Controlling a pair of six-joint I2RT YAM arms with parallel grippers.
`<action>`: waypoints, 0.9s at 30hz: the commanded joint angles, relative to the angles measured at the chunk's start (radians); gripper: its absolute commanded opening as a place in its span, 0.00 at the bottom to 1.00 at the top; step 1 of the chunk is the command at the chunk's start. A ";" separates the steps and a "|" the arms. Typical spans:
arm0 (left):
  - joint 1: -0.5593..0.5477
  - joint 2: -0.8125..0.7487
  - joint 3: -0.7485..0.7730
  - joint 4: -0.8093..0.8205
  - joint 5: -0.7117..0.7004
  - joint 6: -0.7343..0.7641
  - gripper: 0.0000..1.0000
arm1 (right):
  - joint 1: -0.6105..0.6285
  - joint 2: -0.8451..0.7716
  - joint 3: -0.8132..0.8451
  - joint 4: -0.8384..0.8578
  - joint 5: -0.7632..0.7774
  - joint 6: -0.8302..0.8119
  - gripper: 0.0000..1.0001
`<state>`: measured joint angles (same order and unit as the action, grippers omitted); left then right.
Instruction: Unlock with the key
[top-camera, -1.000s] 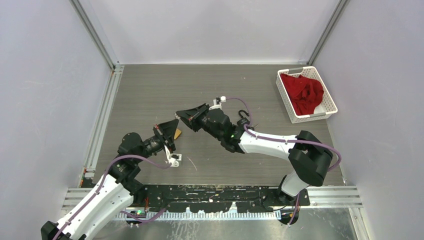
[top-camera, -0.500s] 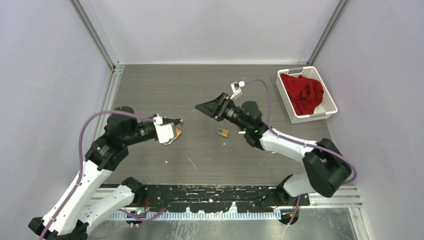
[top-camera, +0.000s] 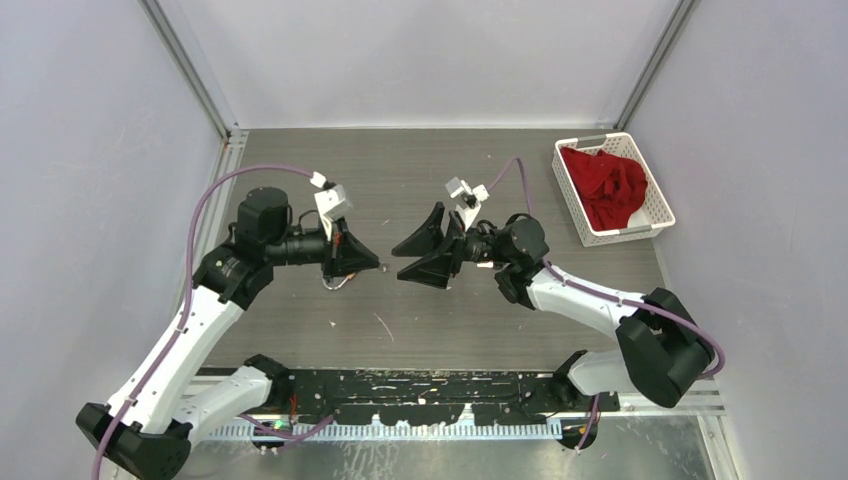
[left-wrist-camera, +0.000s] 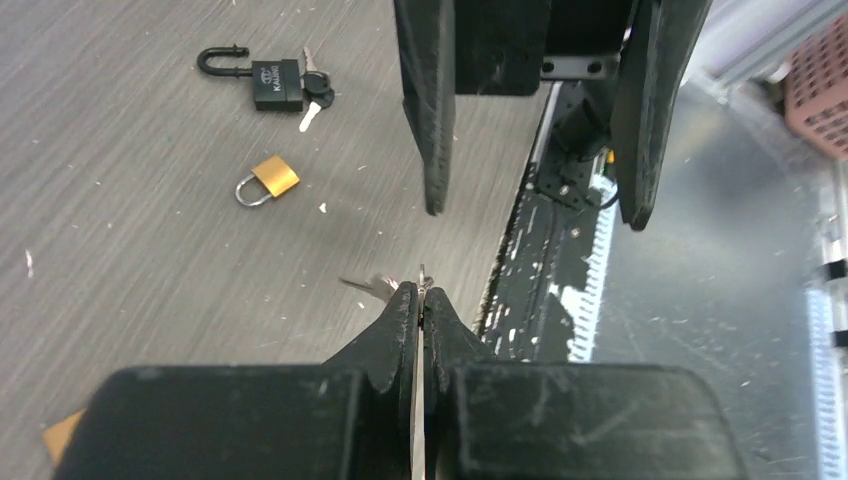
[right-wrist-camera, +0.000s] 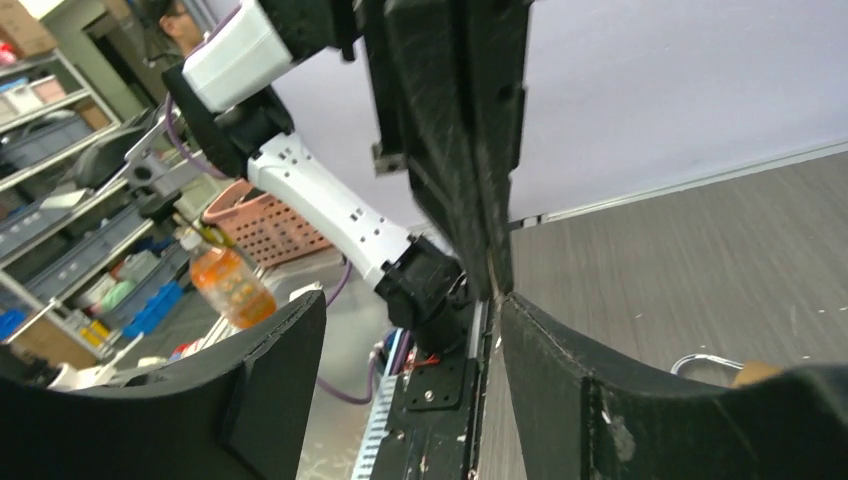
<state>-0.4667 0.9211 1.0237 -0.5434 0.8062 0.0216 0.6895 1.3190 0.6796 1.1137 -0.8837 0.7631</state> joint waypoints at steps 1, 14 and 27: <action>0.066 -0.009 0.040 0.097 0.130 -0.189 0.00 | -0.005 -0.007 -0.017 0.159 -0.098 0.014 0.68; 0.077 -0.007 0.003 0.208 0.172 -0.318 0.00 | 0.020 0.113 0.011 0.280 0.048 0.080 0.44; 0.080 -0.019 -0.011 0.198 0.169 -0.305 0.00 | 0.042 0.141 0.006 0.391 0.079 0.154 0.32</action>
<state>-0.3923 0.9207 1.0142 -0.3927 0.9512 -0.2810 0.7277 1.4826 0.6491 1.4036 -0.8196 0.9089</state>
